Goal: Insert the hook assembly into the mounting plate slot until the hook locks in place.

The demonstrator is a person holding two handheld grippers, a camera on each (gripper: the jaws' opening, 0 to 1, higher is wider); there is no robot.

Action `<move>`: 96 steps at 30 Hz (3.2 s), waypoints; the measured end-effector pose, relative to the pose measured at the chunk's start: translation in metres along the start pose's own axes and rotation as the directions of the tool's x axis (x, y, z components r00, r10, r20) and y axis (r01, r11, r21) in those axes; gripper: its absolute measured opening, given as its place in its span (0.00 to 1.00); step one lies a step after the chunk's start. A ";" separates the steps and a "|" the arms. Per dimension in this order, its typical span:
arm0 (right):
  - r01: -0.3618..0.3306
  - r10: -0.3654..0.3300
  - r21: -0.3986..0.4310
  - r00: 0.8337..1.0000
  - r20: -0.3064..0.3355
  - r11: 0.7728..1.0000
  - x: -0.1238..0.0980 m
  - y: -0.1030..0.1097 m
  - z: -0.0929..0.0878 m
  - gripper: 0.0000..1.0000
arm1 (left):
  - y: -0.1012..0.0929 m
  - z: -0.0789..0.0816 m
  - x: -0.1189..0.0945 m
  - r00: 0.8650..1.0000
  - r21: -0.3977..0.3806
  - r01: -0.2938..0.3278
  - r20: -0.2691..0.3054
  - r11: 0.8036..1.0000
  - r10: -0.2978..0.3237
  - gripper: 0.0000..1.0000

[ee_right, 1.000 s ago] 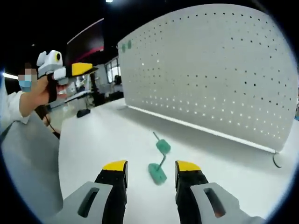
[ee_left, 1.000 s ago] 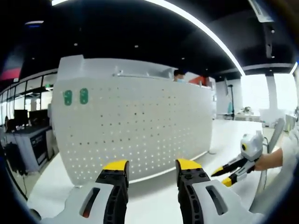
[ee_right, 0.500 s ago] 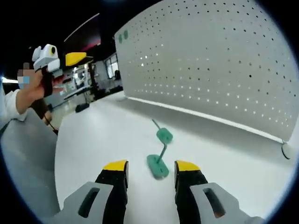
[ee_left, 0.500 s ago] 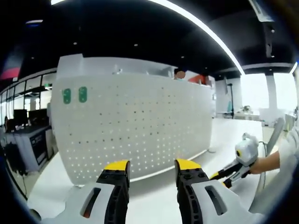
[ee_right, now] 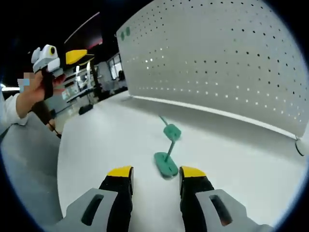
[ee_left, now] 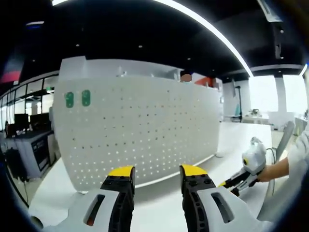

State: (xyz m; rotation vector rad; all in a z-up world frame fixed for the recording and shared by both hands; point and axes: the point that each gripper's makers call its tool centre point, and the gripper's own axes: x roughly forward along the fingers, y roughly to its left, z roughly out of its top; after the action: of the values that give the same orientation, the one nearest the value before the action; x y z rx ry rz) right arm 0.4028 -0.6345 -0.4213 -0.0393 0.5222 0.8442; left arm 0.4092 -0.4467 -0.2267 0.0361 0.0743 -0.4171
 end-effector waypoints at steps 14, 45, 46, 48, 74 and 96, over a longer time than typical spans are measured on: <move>-0.050 0.050 -0.013 0.999 -0.012 0.999 0.003 0.023 0.000 0.36 | -0.006 -0.004 0.002 1.000 0.000 0.020 -0.014 1.000 -0.020 0.38; -0.119 0.118 -0.060 0.993 -0.023 0.991 0.034 0.042 0.011 0.37 | -0.006 -0.007 0.003 0.999 0.002 0.026 -0.024 1.000 -0.026 0.36; -0.119 0.118 -0.061 0.993 -0.022 0.991 0.034 0.042 0.011 0.37 | -0.006 -0.007 0.003 0.999 0.002 0.025 -0.025 1.000 -0.025 0.36; -0.120 0.118 -0.066 0.992 -0.034 0.991 0.033 0.041 0.010 0.37 | -0.007 -0.008 0.003 0.999 0.003 0.027 -0.027 1.000 -0.027 0.36; -0.077 0.074 -0.185 0.997 -0.025 0.980 0.032 -0.005 0.021 0.30 | -0.015 -0.015 0.005 0.997 0.004 0.055 -0.052 0.998 -0.055 0.33; -0.085 0.085 -0.164 0.996 -0.012 0.983 0.031 -0.006 0.018 0.32 | -0.032 -0.025 0.011 0.991 0.014 0.105 -0.087 0.994 -0.104 0.32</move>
State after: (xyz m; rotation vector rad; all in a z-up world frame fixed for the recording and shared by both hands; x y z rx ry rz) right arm 0.4318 -0.6126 -0.4204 -0.1712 0.4603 0.9696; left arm 0.4049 -0.4790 -0.2532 0.0684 0.1576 -0.5209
